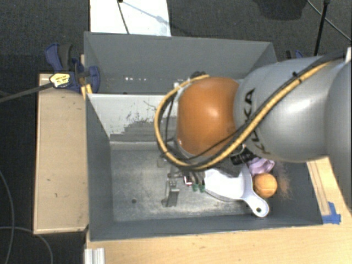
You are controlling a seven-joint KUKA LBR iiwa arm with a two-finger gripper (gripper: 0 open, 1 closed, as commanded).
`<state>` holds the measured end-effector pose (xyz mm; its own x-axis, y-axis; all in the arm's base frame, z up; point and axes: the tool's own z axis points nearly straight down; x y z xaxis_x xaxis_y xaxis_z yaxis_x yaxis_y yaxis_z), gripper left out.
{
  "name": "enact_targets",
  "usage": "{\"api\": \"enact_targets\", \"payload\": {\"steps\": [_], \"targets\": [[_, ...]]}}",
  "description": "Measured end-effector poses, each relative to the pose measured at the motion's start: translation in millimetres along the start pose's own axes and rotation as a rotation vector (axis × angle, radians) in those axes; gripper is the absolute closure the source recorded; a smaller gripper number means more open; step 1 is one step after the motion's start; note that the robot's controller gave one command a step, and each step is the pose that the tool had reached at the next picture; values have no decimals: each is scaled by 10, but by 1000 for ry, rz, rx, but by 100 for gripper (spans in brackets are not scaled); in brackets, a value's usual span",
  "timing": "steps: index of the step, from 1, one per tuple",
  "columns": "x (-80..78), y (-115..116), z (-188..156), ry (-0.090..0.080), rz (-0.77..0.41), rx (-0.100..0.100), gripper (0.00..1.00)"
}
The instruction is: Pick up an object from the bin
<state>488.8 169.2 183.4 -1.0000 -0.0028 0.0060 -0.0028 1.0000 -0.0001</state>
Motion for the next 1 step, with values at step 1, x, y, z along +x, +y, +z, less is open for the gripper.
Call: {"api": "enact_targets", "payload": {"steps": [1], "targets": [[-20, -9, -42, -8, 5, -2, 0]]}}
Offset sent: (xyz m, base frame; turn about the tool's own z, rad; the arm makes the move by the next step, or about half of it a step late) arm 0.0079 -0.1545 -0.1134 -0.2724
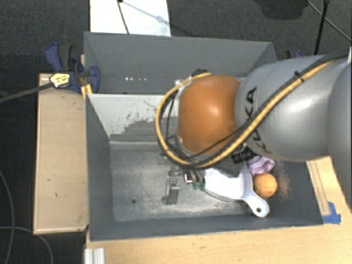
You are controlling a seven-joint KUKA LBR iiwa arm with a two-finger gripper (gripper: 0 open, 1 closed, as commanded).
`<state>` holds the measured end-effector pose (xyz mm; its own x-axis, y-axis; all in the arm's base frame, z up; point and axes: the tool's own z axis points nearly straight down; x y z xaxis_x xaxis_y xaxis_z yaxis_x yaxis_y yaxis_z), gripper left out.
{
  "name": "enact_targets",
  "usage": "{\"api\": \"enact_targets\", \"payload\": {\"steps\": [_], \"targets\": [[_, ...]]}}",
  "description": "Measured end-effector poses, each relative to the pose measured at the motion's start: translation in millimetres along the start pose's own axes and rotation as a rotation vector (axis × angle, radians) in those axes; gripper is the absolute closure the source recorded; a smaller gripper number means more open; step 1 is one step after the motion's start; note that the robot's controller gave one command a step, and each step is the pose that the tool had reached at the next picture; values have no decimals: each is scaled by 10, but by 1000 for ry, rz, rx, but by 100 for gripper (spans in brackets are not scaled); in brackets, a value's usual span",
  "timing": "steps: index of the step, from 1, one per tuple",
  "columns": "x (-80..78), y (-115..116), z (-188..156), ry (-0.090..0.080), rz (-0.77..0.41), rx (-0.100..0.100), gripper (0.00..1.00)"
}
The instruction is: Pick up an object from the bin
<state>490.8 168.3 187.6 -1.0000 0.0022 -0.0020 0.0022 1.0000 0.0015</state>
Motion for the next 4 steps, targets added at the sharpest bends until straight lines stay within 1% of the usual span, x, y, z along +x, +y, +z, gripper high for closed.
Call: {"api": "enact_targets", "payload": {"steps": [1, 2, 3, 4], "targets": [[-26, -555, 428, -2, -109, 0, 0], [49, -786, 608, 3, -140, 3, 0], [-88, -1328, 495, -1, -212, 1, 0], [-217, -1842, 1135, -3, -196, 1, 0]]}}
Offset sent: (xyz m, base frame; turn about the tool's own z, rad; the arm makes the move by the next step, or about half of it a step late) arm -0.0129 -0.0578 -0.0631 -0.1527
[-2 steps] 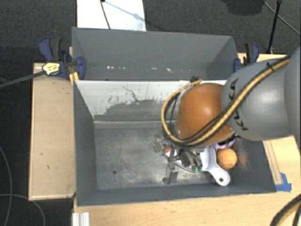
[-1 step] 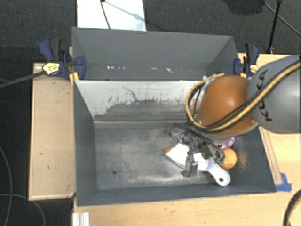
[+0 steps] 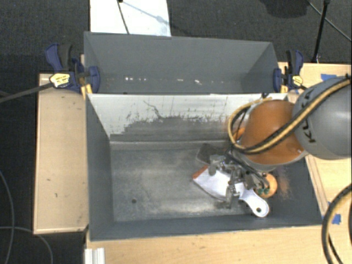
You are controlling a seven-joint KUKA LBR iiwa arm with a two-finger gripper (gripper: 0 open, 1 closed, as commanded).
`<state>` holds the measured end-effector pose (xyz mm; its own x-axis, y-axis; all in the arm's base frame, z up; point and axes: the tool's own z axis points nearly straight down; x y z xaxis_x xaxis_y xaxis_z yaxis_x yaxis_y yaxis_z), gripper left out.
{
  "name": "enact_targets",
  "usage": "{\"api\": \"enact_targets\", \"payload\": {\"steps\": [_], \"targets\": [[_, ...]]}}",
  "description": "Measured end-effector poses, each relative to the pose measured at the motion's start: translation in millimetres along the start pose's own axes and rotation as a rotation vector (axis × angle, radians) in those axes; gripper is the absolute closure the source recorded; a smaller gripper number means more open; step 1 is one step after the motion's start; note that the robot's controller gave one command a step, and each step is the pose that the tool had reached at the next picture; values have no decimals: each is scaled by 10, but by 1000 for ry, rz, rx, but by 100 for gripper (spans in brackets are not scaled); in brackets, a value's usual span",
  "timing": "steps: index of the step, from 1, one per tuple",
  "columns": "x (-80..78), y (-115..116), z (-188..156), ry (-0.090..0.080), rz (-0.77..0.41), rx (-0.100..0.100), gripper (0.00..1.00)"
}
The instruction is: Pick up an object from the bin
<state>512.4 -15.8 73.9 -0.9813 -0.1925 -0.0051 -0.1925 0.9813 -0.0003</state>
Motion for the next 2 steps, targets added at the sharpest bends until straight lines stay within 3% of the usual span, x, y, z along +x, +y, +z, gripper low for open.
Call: {"api": "enact_targets", "payload": {"steps": [1, 2], "targets": [[134, -82, 39, 7, 32, -2, 100], [134, -82, 39, 7, 33, -2, 100]]}}
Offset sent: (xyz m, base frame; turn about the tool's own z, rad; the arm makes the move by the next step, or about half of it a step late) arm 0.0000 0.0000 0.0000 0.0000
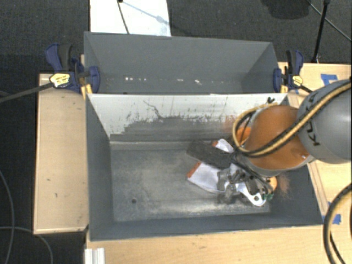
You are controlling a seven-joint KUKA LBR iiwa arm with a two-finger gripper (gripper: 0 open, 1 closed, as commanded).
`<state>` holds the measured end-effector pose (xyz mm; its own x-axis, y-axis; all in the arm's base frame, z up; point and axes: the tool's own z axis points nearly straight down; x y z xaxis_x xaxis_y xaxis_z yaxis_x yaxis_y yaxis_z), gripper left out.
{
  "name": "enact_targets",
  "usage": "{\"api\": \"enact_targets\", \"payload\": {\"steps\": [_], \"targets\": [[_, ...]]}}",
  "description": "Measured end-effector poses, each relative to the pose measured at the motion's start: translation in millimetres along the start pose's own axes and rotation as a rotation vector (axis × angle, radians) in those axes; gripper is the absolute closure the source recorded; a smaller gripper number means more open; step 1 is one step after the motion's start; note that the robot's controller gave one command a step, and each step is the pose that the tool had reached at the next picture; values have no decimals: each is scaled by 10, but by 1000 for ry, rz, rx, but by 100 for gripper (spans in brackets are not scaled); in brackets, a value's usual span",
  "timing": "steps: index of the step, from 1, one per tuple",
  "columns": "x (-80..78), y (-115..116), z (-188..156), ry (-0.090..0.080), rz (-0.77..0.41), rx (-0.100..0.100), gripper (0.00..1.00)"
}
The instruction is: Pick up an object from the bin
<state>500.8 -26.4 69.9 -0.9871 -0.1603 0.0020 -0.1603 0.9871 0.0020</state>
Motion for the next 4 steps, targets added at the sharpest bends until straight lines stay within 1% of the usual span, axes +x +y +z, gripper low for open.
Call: {"api": "enact_targets", "payload": {"steps": [1, 2, 4], "targets": [[4, 2, -28, -1, 0, 0, 100], [13, 6, -124, 3, 1, -1, 100], [-2, 1, -339, -5, 3, 2, 100]]}}
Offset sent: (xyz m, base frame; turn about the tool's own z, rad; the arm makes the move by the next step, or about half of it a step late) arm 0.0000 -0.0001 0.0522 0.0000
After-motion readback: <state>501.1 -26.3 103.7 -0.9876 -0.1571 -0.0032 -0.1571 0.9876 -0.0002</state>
